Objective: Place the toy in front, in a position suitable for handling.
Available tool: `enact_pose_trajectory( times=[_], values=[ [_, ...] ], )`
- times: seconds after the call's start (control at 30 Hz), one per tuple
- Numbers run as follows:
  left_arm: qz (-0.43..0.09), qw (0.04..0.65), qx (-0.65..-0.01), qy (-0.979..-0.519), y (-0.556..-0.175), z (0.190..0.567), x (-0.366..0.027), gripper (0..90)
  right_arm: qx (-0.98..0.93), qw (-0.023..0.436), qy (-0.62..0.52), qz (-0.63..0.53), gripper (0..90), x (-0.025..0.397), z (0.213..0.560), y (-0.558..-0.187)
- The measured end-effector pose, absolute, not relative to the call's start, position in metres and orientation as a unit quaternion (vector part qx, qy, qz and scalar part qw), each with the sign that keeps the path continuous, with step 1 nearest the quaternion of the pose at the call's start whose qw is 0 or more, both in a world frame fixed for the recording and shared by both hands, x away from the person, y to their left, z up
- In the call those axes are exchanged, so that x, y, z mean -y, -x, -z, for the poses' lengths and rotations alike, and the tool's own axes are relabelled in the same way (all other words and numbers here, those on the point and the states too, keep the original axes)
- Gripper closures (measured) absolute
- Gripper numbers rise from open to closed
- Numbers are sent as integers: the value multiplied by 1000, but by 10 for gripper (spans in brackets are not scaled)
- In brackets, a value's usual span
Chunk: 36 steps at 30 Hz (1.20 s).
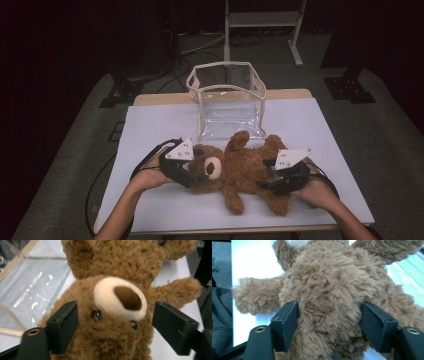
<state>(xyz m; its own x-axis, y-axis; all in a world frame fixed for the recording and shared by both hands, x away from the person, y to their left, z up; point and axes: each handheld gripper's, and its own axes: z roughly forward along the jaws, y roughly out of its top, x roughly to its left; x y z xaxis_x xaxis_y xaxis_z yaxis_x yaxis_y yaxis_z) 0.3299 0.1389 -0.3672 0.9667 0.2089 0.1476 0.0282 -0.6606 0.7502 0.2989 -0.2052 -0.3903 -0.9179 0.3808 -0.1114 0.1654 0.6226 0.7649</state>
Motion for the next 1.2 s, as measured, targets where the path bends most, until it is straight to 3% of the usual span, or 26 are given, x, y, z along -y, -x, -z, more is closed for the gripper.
enact_pose_trajectory(
  times=[0.4, 0.53, 0.67, 0.87, 0.93, 1.2],
  values=[
    [-122, 408, -82, -901, -351, 389, -118, 70, -890, 79, -185, -409, 293, 211, 399, -322],
    [-126, 394, -85, -907, -352, 393, -113, 71, -888, 66, -188, -414, 297, 211, 401, -327],
    [-124, 383, -101, -910, -351, 394, -112, 204, -888, 64, -190, -415, 358, 207, 402, -330],
    [-135, 388, -105, -906, -347, 391, -114, 330, -881, 67, -207, -421, 627, 206, 399, -329],
    [-132, 391, -108, -904, -347, 390, -114, 338, -878, 61, -208, -427, 672, 207, 397, -331],
    [-111, 409, -112, -899, -345, 373, -118, 342, -876, 34, -207, -434, 697, 211, 381, -333]
  ],
)
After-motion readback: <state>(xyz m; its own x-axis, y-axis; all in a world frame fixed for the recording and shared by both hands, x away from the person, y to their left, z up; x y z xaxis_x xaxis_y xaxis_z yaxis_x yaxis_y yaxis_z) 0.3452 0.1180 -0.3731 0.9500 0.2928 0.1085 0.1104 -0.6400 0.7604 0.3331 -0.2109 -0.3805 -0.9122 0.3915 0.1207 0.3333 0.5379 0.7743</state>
